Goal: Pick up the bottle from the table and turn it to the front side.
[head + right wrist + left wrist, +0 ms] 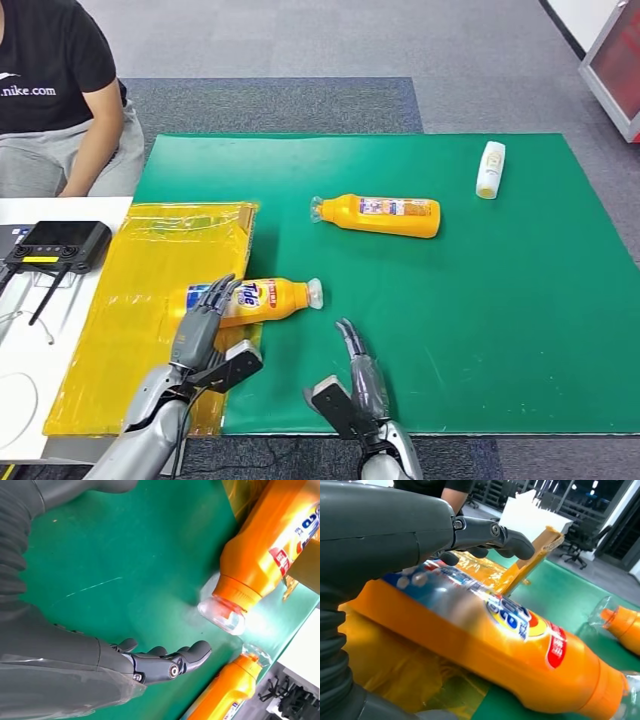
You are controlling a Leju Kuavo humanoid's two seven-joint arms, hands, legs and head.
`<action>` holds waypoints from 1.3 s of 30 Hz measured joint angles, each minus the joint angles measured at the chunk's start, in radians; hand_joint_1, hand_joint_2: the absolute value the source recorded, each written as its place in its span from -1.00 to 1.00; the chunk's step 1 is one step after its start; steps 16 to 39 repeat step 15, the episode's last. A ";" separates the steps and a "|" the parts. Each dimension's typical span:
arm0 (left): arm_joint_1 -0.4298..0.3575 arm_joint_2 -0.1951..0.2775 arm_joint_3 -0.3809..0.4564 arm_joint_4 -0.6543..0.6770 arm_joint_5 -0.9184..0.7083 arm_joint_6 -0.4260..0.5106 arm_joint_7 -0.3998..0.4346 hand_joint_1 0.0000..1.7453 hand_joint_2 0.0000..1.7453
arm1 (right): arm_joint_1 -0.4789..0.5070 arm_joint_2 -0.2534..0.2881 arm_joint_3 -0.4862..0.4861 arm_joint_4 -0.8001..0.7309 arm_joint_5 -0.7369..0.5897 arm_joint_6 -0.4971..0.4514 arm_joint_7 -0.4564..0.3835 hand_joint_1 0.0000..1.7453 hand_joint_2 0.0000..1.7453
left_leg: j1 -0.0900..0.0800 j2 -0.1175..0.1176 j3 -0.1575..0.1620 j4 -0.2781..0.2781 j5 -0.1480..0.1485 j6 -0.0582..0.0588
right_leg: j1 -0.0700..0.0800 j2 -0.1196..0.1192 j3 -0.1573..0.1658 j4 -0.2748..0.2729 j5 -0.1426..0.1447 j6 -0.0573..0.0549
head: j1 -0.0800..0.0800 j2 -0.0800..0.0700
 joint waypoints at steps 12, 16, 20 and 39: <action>0.129 -0.013 -0.021 -0.564 0.686 -0.135 -0.385 -1.00 1.00 | -0.004 0.004 0.000 0.021 -0.028 -0.020 -0.049 -1.00 1.00 | 0.000 0.000 -0.003 0.000 0.000 0.000 | 0.000 0.000 -0.002 0.000 0.000 0.000 | 0.000 0.000; 0.147 -0.015 -0.021 -0.674 0.733 -0.136 -0.397 -1.00 1.00 | -0.004 0.007 0.000 0.022 -0.039 -0.053 -0.097 -1.00 1.00 | 0.000 0.000 -0.003 0.000 0.000 0.000 | 0.000 0.000 -0.002 0.000 0.000 0.000 | 0.000 0.000; 0.147 -0.015 -0.021 -0.674 0.733 -0.136 -0.397 -1.00 1.00 | -0.004 0.007 0.000 0.022 -0.039 -0.053 -0.097 -1.00 1.00 | 0.000 0.000 -0.003 0.000 0.000 0.000 | 0.000 0.000 -0.002 0.000 0.000 0.000 | 0.000 0.000; 0.147 -0.015 -0.021 -0.674 0.733 -0.136 -0.397 -1.00 1.00 | -0.004 0.007 0.000 0.022 -0.039 -0.053 -0.097 -1.00 1.00 | 0.000 0.000 -0.003 0.000 0.000 0.000 | 0.000 0.000 -0.002 0.000 0.000 0.000 | 0.000 0.000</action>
